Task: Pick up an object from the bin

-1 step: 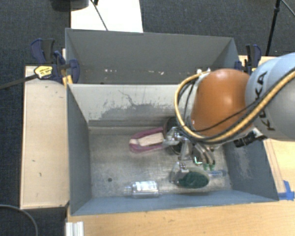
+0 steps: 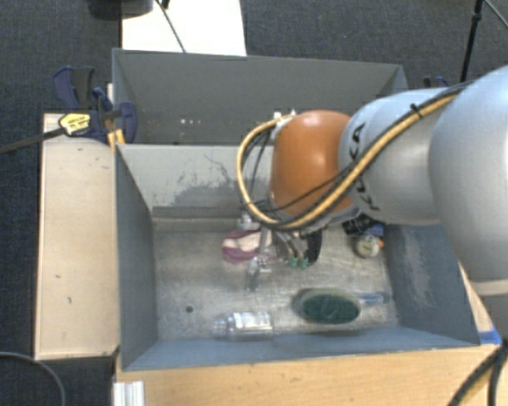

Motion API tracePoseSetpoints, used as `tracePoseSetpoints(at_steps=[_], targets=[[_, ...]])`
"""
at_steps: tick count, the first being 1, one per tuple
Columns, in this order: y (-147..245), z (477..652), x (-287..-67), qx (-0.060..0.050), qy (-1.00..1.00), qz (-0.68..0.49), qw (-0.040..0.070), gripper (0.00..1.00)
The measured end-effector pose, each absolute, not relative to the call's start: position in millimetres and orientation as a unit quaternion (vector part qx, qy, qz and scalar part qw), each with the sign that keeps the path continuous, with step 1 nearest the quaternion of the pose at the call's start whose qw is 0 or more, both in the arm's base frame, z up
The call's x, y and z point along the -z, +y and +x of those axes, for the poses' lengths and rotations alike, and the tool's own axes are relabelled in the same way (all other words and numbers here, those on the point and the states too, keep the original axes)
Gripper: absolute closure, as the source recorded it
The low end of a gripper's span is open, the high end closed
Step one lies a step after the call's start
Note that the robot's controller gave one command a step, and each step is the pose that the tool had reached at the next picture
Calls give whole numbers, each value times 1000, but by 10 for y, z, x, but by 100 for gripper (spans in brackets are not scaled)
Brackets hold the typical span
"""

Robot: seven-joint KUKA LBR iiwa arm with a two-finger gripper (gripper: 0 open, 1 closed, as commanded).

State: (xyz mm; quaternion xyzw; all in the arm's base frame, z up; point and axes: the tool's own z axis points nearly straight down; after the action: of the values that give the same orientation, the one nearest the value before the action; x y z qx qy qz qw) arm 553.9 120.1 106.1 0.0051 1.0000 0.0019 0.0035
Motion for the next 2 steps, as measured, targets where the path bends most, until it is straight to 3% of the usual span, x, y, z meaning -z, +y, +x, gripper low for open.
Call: tracePoseSetpoints(at_steps=[1, 2], targets=[[1146, 5740, -873, 0, 998, -66, 1, 0], [1144, 5744, -864, -1, 998, -65, 1, 100]])
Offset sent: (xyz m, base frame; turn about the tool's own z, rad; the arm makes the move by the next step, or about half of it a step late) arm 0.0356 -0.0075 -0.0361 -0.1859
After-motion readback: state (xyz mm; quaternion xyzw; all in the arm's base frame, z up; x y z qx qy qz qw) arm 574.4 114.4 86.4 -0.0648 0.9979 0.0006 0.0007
